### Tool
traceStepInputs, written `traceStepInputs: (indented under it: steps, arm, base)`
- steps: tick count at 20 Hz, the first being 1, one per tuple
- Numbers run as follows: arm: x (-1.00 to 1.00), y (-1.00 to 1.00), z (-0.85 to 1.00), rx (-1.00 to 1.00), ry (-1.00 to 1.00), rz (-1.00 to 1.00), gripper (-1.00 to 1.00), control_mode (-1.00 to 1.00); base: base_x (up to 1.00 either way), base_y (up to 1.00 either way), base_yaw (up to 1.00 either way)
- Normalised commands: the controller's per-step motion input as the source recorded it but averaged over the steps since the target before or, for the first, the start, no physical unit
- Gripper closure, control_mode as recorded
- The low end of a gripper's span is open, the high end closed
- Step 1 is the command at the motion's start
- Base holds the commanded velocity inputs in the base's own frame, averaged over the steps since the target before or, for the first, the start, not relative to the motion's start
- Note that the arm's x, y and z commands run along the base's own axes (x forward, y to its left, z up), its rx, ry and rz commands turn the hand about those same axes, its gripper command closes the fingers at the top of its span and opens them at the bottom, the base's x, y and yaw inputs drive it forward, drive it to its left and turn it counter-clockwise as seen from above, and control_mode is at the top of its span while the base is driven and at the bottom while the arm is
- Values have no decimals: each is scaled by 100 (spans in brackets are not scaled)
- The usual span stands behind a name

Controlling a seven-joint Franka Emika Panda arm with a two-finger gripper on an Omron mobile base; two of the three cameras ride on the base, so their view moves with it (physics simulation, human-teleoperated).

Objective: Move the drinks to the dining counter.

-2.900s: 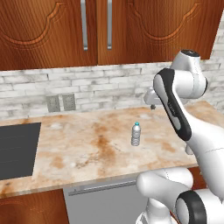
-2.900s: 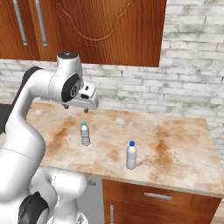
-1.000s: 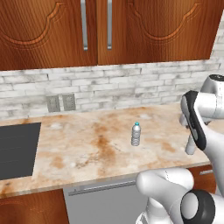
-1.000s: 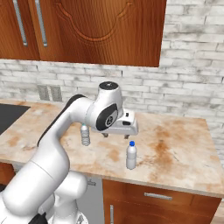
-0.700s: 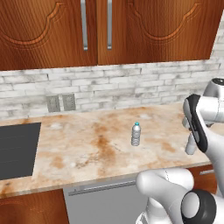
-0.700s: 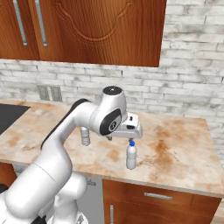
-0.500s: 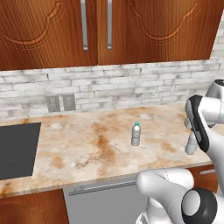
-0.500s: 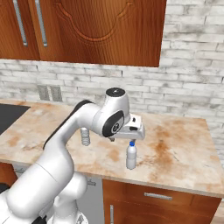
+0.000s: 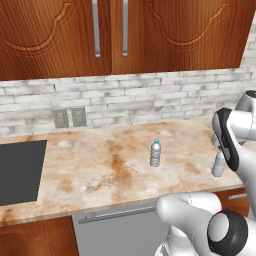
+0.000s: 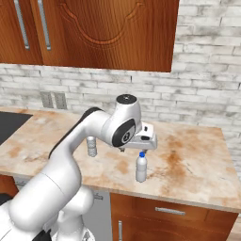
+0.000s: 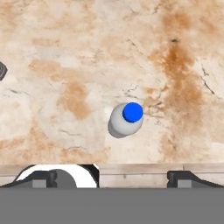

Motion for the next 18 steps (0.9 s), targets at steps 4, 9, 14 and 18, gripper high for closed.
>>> traceStepInputs:
  steps: [4,9,14,18]
  arm:
    - [11,-8,-9,1,0,0,-100,-100]
    - [10,-5,-8,0,0,0,-100,-100]
    - [10,-5,-5,0,0,0,-100,-100]
    - [6,-7,-2,0,0,0,-100,-100]
  base:
    - [0,0,0]
    - [0,0,0]
    - [0,0,0]
    - [0,0,0]
